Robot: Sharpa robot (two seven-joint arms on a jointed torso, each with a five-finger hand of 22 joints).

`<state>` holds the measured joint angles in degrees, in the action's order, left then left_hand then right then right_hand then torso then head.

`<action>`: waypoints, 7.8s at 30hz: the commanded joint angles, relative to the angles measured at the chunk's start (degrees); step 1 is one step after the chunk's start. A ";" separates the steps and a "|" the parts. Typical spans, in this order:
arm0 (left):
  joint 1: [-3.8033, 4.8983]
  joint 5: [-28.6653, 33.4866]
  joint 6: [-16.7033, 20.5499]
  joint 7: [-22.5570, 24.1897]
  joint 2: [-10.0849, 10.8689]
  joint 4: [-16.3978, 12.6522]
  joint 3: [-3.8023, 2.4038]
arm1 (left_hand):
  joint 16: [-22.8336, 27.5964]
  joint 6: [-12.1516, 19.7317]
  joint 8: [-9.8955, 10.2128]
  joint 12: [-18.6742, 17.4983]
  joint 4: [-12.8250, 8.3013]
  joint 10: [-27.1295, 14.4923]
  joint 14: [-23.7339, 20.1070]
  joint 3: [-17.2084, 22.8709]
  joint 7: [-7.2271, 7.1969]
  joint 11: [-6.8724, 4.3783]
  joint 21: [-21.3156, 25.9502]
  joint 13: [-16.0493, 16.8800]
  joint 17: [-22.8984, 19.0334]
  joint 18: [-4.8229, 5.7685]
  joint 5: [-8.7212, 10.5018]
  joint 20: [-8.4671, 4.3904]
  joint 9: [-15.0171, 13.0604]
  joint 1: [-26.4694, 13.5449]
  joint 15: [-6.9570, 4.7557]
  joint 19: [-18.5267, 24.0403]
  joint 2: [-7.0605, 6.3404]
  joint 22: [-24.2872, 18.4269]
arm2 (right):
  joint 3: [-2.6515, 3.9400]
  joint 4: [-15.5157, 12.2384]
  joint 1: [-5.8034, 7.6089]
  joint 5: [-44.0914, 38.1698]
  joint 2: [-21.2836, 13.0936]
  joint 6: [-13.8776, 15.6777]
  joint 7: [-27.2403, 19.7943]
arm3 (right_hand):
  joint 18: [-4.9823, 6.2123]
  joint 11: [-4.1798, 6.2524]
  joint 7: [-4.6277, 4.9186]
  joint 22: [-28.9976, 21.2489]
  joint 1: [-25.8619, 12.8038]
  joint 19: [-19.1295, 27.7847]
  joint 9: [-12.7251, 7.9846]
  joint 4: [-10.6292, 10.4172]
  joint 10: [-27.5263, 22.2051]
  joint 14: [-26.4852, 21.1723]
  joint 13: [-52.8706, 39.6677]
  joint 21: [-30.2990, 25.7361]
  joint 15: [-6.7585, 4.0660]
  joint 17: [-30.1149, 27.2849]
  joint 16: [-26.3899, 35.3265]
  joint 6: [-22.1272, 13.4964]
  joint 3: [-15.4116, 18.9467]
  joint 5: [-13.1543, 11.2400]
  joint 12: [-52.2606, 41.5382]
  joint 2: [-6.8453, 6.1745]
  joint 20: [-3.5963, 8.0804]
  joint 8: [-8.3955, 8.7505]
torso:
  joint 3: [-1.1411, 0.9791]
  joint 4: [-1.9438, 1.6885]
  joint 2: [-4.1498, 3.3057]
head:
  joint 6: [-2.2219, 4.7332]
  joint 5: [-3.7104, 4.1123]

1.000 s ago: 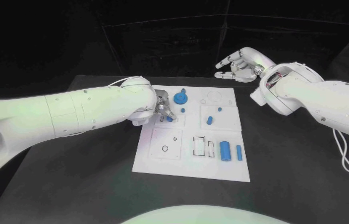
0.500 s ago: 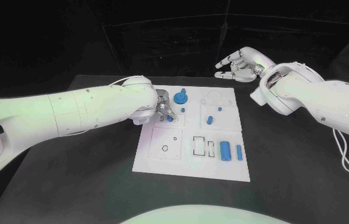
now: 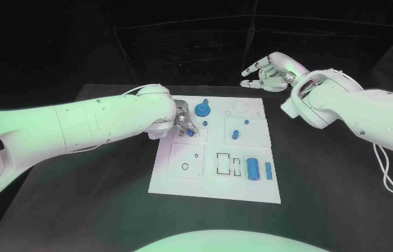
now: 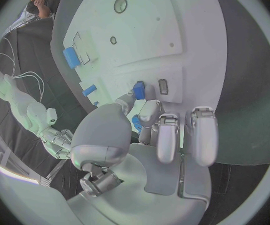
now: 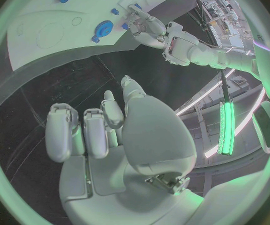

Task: Assemble the parts on the task board

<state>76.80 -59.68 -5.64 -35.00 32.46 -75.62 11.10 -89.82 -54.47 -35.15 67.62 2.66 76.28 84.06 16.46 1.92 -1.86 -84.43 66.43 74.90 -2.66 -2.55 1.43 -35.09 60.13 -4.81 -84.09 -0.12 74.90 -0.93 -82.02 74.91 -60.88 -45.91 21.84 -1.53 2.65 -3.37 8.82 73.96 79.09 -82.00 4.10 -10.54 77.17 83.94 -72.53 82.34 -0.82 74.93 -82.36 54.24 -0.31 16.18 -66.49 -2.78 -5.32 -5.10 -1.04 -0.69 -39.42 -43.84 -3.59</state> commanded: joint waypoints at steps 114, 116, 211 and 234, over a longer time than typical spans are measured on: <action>0.93 -2.82 -14.01 3.64 -7.38 22.42 -5.45 | -0.18 1.09 6.79 -5.72 8.61 -3.60 5.94 -24.63 2.06 1.69 1.30 -6.30 15.10 0.58 -0.16 0.93 4.49 5.07 1.04 -2.30 4.03 6.88 | 0.03 1.76 0.10 0.33 1.67 -1.53 -0.42 | 0.81 -0.20 -0.20 -0.15 -0.31 0.48 0.03 -0.62 -0.47 3.49 0.13 -0.46 0.03 4.60 0.27 -0.19 0.67 -0.62 0.45 -0.05 -0.06 -0.27 | 0.01 -0.06 0.04 | 0.39 -0.35; 0.91 -2.80 -13.71 3.83 -7.43 22.48 -5.44 | -0.18 1.06 6.80 -5.70 8.61 -3.59 5.94 -24.63 2.06 1.69 1.36 -6.29 15.10 0.57 -0.15 0.93 4.50 5.08 1.04 -2.27 4.10 6.82 | 0.03 1.78 0.10 0.33 1.69 -1.53 -0.43 | 0.81 -0.20 -0.20 -0.15 -0.31 0.48 0.03 -0.62 -0.47 3.49 0.13 -0.46 0.03 4.60 0.27 -0.19 0.67 -0.62 0.45 -0.05 -0.06 -0.27 | -0.01 -0.08 0.03 | 0.40 -0.34; 0.37 3.24 6.72 3.18 8.11 -3.19 -4.42 | -0.18 0.39 6.43 -5.96 -9.87 -1.44 5.94 6.48 1.17 0.68 2.56 -6.89 15.10 0.37 -0.22 0.11 4.09 9.61 0.25 -2.20 4.46 6.40 | 0.02 2.29 0.10 0.48 1.34 -2.02 -0.35 | 0.83 -0.21 -0.20 -0.26 -0.29 0.52 0.04 -0.80 -0.54 3.48 0.23 -0.54 0.04 4.55 0.34 -0.16 0.82 -0.64 0.54 0.08 -0.06 -0.33 | 0.08 -0.19 0.06 | -0.19 -1.13; -1.70 0.36 6.58 3.33 10.15 -7.48 -2.47 | -0.18 0.56 5.76 -5.95 -10.28 -1.28 5.94 10.42 1.12 0.66 2.60 -7.04 15.10 0.38 -0.20 0.07 3.63 7.83 0.21 -2.26 2.90 6.49 | 0.02 2.38 0.09 0.49 1.39 -2.18 -0.43 | 0.83 -0.20 -0.20 -0.27 -0.28 0.52 0.04 -0.81 -0.51 3.50 0.19 -0.55 0.03 4.63 0.29 -0.16 0.83 -0.65 0.49 0.09 -0.06 -0.33 | 0.00 -0.10 0.03 | -0.51 -1.44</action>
<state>75.06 -58.35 1.15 -31.62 42.56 -82.93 8.65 -89.82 -53.85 -29.13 61.46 -2.21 74.64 84.05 21.20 3.20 -1.23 -82.10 59.44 74.90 -2.17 -2.60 1.82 -31.39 67.89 -4.18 -83.89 2.20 74.91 -0.95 -79.59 74.89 -60.55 -44.52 19.96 -1.55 2.65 -3.58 8.83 73.76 79.09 -82.01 4.10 -11.17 76.97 83.94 -72.36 82.07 -0.82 74.93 -82.36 54.24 0.32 15.65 -66.25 -2.78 -5.32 -5.10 -1.01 -0.78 -39.37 -44.32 -4.96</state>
